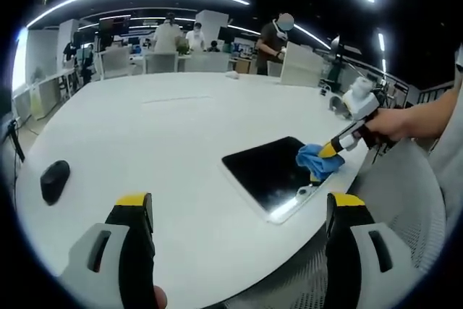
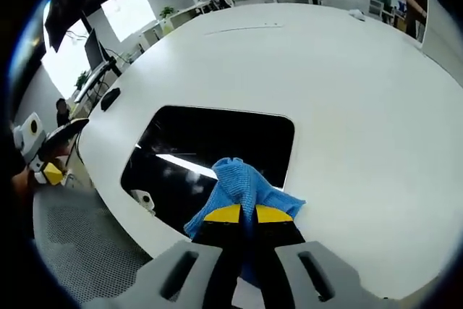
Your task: Wipe the mirror surface with the cleaning cloth until all visible marks leave the cleaned area.
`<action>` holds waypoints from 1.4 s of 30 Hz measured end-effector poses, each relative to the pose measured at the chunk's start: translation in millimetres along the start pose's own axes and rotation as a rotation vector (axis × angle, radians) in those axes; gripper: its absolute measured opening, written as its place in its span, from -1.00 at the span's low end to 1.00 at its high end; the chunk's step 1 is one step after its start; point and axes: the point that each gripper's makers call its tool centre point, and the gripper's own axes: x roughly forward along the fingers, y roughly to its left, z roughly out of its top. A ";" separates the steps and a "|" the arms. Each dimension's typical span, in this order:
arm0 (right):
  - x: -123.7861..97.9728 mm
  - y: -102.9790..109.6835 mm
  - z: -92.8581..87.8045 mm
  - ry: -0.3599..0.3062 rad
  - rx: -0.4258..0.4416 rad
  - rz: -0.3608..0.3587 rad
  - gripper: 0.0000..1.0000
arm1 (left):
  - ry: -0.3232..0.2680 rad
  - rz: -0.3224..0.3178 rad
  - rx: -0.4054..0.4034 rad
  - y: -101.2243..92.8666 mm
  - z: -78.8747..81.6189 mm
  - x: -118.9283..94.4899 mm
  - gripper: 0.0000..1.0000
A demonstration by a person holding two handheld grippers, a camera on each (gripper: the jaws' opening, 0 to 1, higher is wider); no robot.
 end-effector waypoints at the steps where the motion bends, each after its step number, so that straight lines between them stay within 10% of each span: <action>1: 1.3 -0.9 2.0 0.000 -0.002 -0.001 -1.00 | 0.000 0.001 0.000 -0.5 0.7 -0.3 0.98; 27: 38.2 -30.1 69.7 -0.016 -0.012 -0.028 -1.00 | -0.009 0.022 -0.029 12.9 16.2 10.6 0.98; 42: 22.2 -42.4 69.4 -0.038 0.013 -0.003 -1.00 | -0.015 0.048 -0.049 25.2 13.2 16.6 0.98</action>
